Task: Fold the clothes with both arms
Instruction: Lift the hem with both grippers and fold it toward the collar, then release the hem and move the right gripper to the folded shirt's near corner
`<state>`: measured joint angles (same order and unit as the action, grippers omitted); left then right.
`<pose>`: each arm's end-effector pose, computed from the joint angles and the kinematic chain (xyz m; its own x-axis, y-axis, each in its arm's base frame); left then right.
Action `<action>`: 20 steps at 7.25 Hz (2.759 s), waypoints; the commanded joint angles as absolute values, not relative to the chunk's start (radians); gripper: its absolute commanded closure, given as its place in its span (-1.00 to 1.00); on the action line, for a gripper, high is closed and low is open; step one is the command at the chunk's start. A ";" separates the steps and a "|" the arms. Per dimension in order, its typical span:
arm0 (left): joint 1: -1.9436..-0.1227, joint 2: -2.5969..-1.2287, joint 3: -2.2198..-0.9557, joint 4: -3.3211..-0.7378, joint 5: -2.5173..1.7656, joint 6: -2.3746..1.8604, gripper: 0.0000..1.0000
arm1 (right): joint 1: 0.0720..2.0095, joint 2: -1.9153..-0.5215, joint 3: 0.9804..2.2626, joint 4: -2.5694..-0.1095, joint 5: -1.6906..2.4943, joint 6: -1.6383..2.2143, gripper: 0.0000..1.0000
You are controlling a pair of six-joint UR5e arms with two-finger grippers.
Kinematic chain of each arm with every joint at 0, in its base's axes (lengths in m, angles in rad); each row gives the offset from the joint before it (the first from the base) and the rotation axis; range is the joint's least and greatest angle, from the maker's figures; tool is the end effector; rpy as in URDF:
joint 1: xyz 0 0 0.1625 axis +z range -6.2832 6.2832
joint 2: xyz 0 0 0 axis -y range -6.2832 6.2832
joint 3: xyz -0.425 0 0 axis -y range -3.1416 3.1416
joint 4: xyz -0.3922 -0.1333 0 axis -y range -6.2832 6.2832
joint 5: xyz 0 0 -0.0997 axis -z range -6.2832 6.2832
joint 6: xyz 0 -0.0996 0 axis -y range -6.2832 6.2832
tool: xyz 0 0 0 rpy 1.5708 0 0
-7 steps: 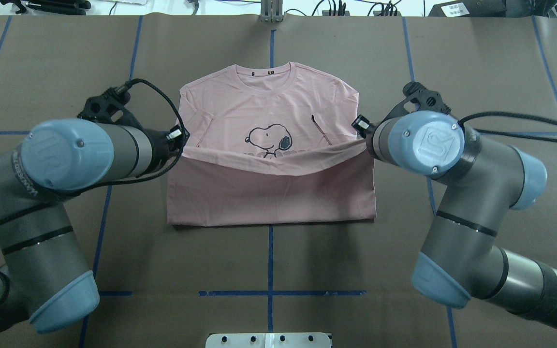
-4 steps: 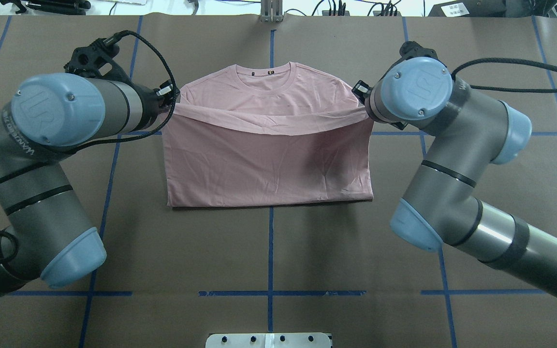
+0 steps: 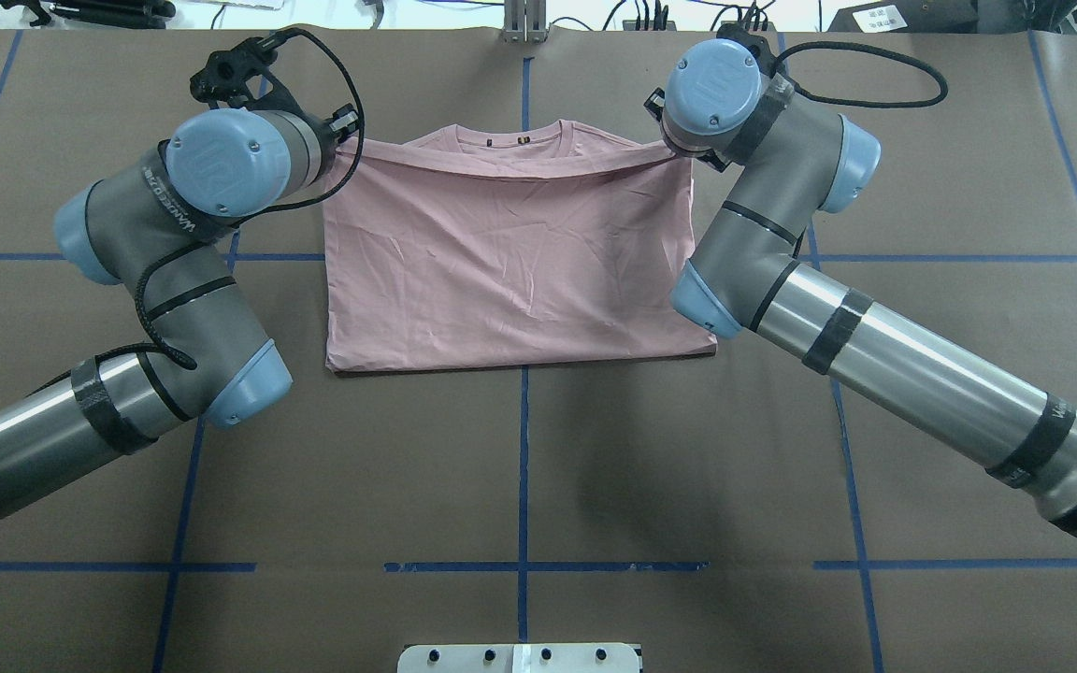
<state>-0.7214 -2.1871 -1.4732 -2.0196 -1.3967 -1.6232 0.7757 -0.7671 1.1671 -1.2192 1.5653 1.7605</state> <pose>0.4439 -0.5909 0.2884 0.3857 -0.4080 -0.8275 0.7788 0.6248 0.0550 -0.4832 -0.6614 0.3094 0.3797 0.6365 0.6713 -0.7886 0.6021 -0.1248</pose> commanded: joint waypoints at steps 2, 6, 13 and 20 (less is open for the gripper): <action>-0.719 -2.252 -1.249 -2.177 -1.390 -1.617 1.00 | 0.776 -0.753 1.076 -1.137 1.572 1.761 1.00; -0.704 -2.241 -1.154 -2.347 -1.401 -1.618 0.65 | 0.770 -0.730 1.017 -1.092 1.575 1.769 0.52; -0.706 -2.134 -1.336 -2.411 -1.578 -1.621 0.05 | 0.648 -1.208 1.628 -0.980 1.736 1.825 -1.00; -0.704 -2.138 -1.333 -2.414 -1.574 -1.631 0.05 | 0.565 -1.264 1.677 -1.034 1.721 1.940 -0.77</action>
